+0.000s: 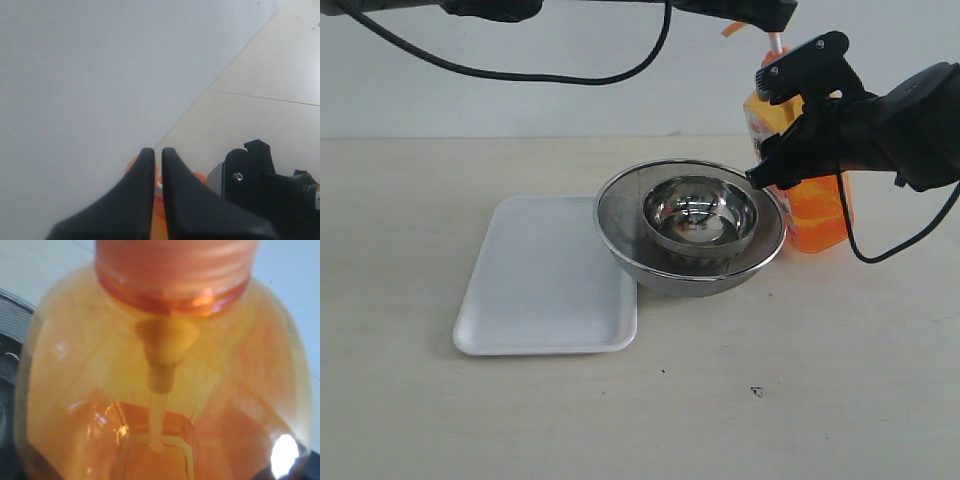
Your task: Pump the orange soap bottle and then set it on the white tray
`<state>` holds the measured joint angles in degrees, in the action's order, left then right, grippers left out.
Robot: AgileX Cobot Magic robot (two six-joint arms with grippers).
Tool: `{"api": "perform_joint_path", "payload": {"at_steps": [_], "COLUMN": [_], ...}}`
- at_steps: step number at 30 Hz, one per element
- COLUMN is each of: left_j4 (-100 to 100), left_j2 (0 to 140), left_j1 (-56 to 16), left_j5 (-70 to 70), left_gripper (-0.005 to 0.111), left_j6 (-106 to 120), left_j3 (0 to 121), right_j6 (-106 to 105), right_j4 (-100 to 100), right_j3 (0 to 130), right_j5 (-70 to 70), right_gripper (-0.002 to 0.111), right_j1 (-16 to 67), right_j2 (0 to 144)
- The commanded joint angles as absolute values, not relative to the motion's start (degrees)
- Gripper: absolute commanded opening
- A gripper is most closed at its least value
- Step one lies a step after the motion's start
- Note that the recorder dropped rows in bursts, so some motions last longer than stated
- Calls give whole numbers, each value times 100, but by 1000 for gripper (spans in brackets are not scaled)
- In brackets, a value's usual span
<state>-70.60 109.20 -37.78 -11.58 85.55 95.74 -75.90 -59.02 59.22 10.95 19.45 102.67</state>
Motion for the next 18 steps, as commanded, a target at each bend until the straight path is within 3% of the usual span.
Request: {"api": "perform_joint_path", "payload": {"at_steps": [1, 18], "left_j4": [-7066, -6900], "left_j2": [10980, 10980], "left_j1": [-3807, -3807], "left_j5": [-1522, -1244], "left_gripper": [5, 5], "left_j6": [8419, 8220], "left_j3": [9649, 9671], "right_j6": [-7606, -7987], "right_j4": [-5857, -5857], "right_j3": [5941, 5918], "right_j5": [955, 570], "right_gripper": [0, 0], "right_j1": [1956, 1956], "right_j2": [10193, 10193]}}
